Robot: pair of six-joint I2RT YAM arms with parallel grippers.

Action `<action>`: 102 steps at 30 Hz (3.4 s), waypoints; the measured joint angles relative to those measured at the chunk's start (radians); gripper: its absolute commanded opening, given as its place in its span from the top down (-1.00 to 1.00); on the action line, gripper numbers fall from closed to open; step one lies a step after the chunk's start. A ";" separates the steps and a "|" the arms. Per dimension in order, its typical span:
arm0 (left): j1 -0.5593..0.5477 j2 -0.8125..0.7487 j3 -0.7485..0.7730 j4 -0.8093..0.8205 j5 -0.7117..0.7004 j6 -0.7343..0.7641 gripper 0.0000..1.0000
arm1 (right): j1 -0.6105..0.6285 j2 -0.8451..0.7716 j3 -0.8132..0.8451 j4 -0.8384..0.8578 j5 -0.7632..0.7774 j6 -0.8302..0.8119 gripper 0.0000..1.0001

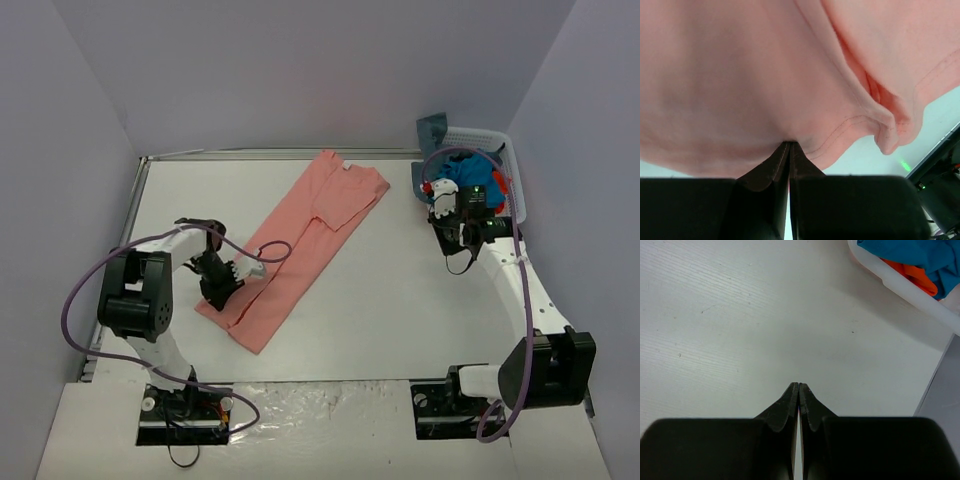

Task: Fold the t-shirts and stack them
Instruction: Rotate the tshirt 90 degrees

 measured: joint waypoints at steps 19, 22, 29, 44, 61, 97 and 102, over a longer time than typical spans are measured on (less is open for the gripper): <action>-0.543 0.141 0.204 -0.101 0.014 -0.133 0.95 | 0.000 0.071 0.017 0.001 -0.004 0.020 1.00; -0.537 0.140 0.215 -0.101 0.012 -0.150 0.95 | 0.000 0.071 0.017 0.001 -0.005 0.019 1.00; -0.532 0.140 0.220 -0.076 0.011 -0.182 0.95 | 0.003 0.097 0.021 -0.002 -0.028 0.018 1.00; -0.537 0.213 0.251 -0.092 0.028 -0.236 0.95 | 0.072 0.187 0.076 -0.017 -0.026 0.018 1.00; -0.700 0.445 0.571 -0.216 0.193 -0.375 0.95 | 0.072 0.201 0.076 -0.018 -0.026 0.014 1.00; -0.686 0.681 1.012 -0.028 0.389 -0.501 0.95 | 0.085 0.273 0.076 -0.001 0.017 0.014 1.00; -0.651 0.711 1.072 -0.037 0.384 -0.502 0.95 | 0.085 0.297 0.077 0.008 0.018 0.017 1.00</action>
